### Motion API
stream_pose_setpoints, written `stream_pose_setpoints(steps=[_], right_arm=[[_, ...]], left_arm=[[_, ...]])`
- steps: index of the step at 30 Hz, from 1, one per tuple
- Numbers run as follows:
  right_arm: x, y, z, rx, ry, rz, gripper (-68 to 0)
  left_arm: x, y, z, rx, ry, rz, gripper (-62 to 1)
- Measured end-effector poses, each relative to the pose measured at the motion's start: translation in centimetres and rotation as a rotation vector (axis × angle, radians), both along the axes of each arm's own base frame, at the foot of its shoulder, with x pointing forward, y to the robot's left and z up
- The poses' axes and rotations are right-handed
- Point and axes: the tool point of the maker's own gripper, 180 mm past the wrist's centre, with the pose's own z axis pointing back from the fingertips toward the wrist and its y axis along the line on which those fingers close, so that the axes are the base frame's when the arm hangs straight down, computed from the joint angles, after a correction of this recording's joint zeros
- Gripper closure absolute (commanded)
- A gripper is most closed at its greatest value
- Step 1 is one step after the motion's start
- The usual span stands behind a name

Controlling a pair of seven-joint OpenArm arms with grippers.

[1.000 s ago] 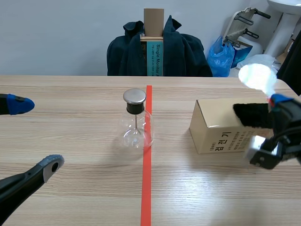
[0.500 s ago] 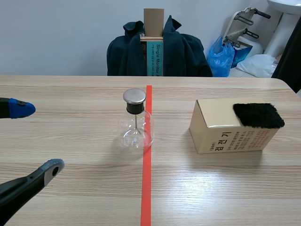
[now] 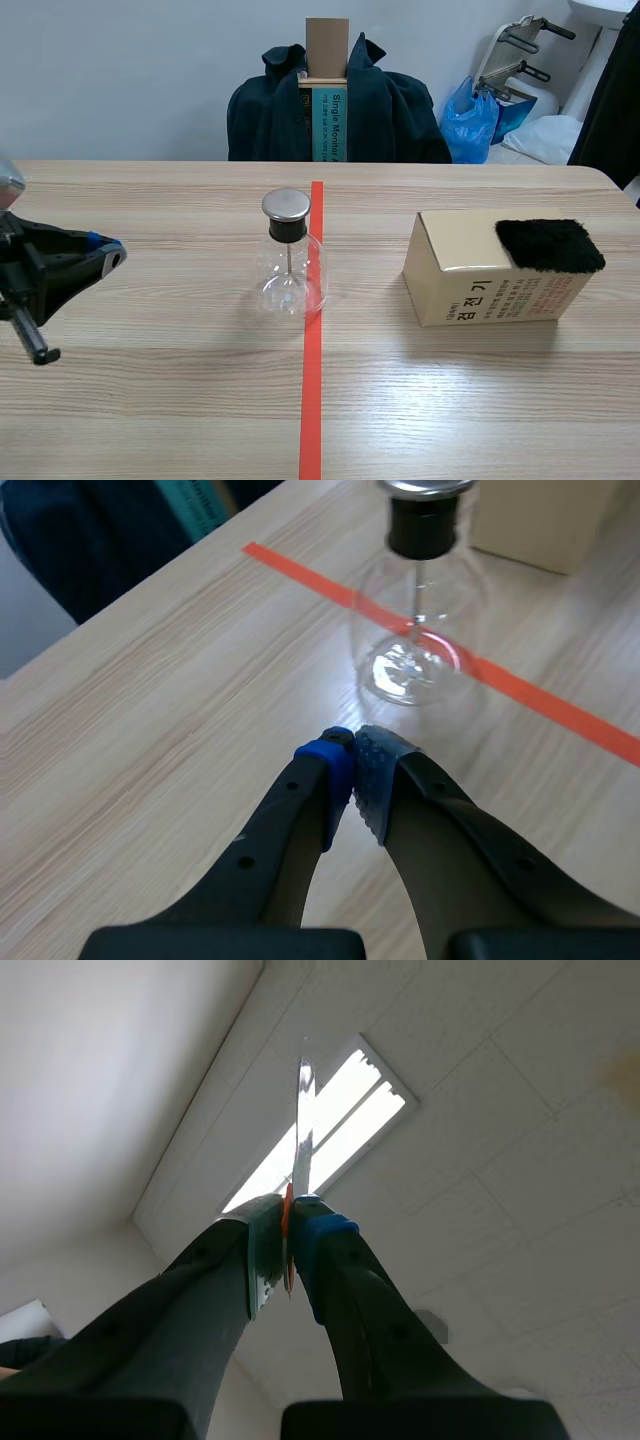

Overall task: Do the electroscope experiment.
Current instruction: 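Bring the plate to the electroscope and point at the metal foil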

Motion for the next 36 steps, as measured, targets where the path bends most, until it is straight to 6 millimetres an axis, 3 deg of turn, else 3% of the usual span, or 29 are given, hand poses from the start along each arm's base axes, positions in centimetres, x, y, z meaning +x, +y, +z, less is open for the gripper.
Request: stream_pose_setpoints(steps=[4, 7, 14, 17, 21, 25, 29, 33, 36], right_arm=[[0.0, 0.0, 0.2, 0.005, -0.007, 0.004, -0.7], [-0.1, 0.1, 0.2, 0.006, -0.007, 0.018, -0.7], [-0.3, 0.1, 0.2, 0.011, -0.008, 0.037, -0.7], [-0.3, 0.3, 0.2, 0.003, -0.008, 0.043, -0.7], [-0.4, 0.6, 0.1, -0.001, -0.004, 0.072, -0.7], [1.0, 1.1, -0.9, 0.009, 0.113, 0.12, -0.7], [2.1, 3.2, -2.1, 0.02, 0.191, 0.217, -0.7], [3.7, 5.7, -4.3, 0.044, 0.272, 0.319, -0.7], [5.5, 7.6, -7.6, 0.038, 0.364, 0.353, -0.7]], left_arm=[[2.8, 0.6, -1.8, -0.075, 0.006, 0.045, -3.0], [4.0, -0.1, -3.7, -0.081, 0.018, 0.041, -3.0], [3.3, -5.4, -8.3, -0.105, 0.089, -0.064, -3.0], [3.3, -6.6, -9.5, -0.107, 0.098, -0.051, -3.0], [3.5, -7.3, -9.4, -0.133, 0.074, -0.048, -3.0], [3.6, -7.3, -9.3, -0.13, 0.069, -0.043, -3.0], [3.7, -7.3, -9.2, -0.129, 0.062, -0.04, -3.0], [3.7, -7.2, -9.3, -0.127, 0.064, -0.039, -3.0], [3.7, -7.2, -9.3, -0.127, 0.064, -0.039, -3.0]])
